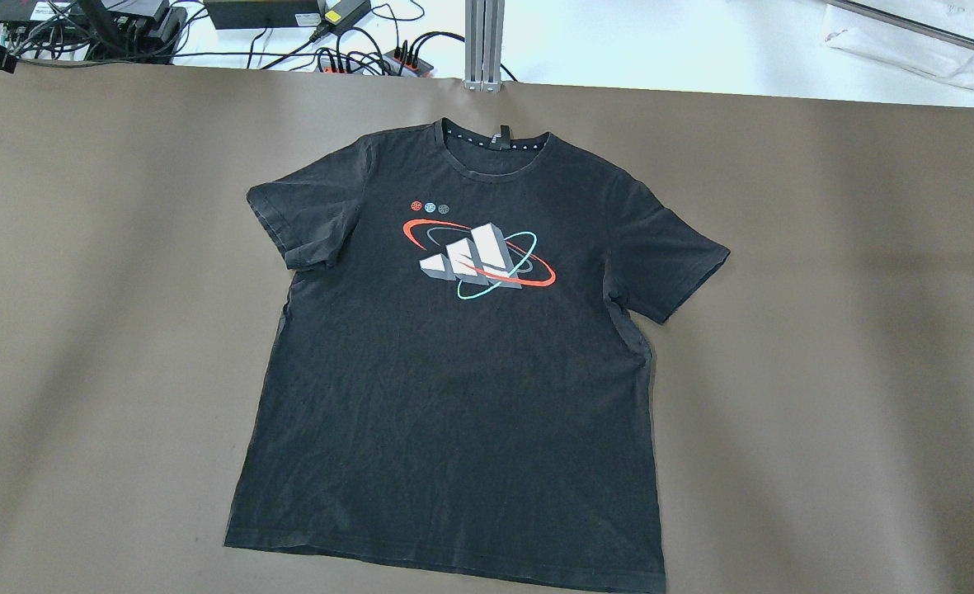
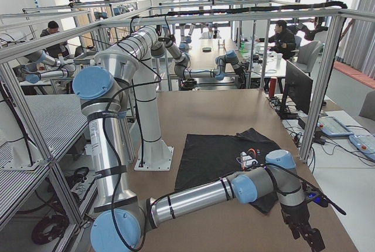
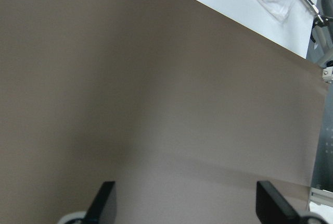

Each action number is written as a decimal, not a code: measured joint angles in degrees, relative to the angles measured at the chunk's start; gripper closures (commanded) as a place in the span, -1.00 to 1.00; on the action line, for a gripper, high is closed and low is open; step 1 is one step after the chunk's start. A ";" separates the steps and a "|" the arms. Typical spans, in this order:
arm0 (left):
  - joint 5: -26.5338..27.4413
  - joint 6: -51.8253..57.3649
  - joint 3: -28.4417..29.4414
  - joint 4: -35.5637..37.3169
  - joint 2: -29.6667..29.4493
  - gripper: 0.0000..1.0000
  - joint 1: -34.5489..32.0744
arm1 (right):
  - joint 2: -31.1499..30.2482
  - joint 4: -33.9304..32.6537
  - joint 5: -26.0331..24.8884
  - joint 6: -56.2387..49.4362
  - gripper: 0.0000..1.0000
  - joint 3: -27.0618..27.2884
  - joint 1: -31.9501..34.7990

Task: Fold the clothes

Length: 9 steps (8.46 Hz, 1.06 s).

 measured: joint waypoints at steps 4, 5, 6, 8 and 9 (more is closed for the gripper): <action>-1.28 -12.77 10.71 -10.48 -8.99 -0.89 7.50 | 1.95 1.78 3.27 5.06 -0.89 -0.30 -1.92; -1.07 -16.55 11.82 -14.62 -8.87 -0.89 9.52 | 2.30 2.96 4.06 6.29 -0.89 -0.30 -2.72; -0.78 -20.20 12.43 -17.89 -8.64 -0.89 11.45 | 2.23 5.39 4.53 8.75 -0.89 -0.33 -4.02; 2.77 -25.27 12.85 -20.76 -8.47 -0.89 15.35 | 1.75 10.03 4.82 17.03 -0.89 -0.55 -7.64; 5.75 -26.50 13.25 -21.20 -8.85 -0.89 17.57 | 1.59 11.39 4.84 19.71 -0.89 -1.00 -9.43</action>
